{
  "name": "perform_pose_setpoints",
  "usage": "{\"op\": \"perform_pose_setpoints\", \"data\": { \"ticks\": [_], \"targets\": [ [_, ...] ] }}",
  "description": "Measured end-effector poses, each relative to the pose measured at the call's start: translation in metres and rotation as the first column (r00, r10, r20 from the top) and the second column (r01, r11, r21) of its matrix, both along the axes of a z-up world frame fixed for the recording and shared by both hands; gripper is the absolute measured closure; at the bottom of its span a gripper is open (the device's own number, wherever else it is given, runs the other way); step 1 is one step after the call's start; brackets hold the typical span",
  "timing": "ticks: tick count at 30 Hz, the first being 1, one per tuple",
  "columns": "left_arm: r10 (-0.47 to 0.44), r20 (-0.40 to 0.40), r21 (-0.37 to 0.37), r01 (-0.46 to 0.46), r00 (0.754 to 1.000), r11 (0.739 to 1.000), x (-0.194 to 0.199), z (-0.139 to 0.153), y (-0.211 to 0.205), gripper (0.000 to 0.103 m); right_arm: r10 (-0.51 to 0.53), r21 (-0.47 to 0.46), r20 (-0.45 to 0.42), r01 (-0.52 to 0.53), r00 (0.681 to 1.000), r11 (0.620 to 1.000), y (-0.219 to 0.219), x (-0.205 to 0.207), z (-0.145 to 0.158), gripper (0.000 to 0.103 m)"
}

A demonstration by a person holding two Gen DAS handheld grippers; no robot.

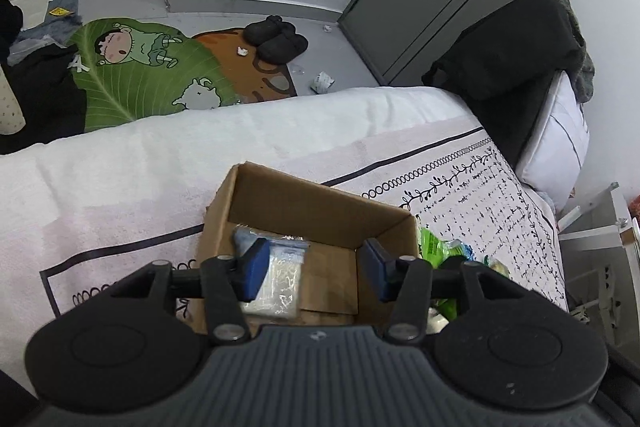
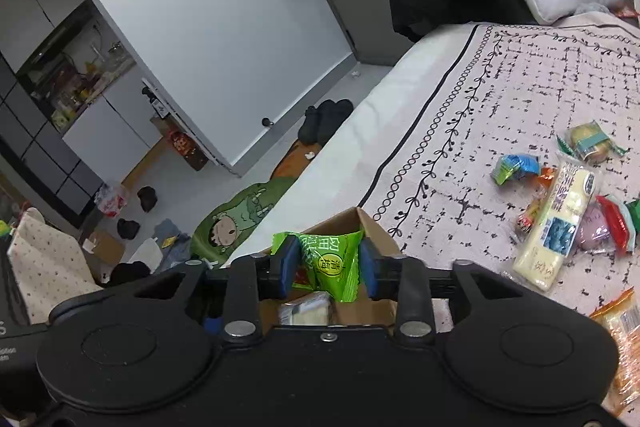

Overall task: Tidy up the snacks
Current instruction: 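Release the bread pack and green snack into the cardboard box with both grippers, then grasp the blue wrapper with the left gripper while the right gripper grasps the orange biscuit bar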

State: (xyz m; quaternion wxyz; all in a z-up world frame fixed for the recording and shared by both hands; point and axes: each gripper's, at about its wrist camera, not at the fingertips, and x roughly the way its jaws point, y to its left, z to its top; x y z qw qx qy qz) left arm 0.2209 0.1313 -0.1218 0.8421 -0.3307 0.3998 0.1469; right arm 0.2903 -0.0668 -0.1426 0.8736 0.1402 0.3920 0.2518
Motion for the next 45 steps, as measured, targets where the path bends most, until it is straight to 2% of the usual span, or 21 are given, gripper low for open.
{"op": "perform_pose_setpoints", "data": {
  "ticks": [1,4,9,16,28,45],
  "targets": [
    [0.002,-0.001,-0.002,-0.002,1.0,1.0,0.0,0.0,0.0,0.046,-0.005,-0.005,0.003,0.005,1.0,1.0,0.0,0.0,0.001,0.067],
    [0.021,-0.005,-0.004,-0.021,1.0,1.0,-0.002,0.001,0.002,0.038,-0.024,-0.006,0.002,0.024,1.0,1.0,-0.006,0.001,0.003,0.052],
    [0.011,0.01,0.028,-0.011,1.0,1.0,-0.003,0.007,-0.002,0.022,-0.064,-0.035,0.01,0.064,0.998,0.997,-0.022,-0.006,0.007,0.045],
    [-0.04,-0.004,0.043,0.04,0.999,0.998,0.0,0.007,-0.015,0.021,-0.128,-0.087,0.011,0.128,0.992,0.988,-0.056,-0.017,0.011,0.038],
    [-0.128,0.041,0.099,0.124,0.991,0.987,-0.005,0.025,-0.049,0.019,-0.204,-0.129,0.014,0.204,0.979,0.97,-0.11,-0.039,0.016,0.037],
    [-0.284,0.115,0.175,0.262,0.952,0.949,-0.016,0.042,-0.108,0.02,-0.278,-0.164,-0.045,0.268,0.959,0.949,-0.174,-0.065,-0.001,0.036]
  ]
}}
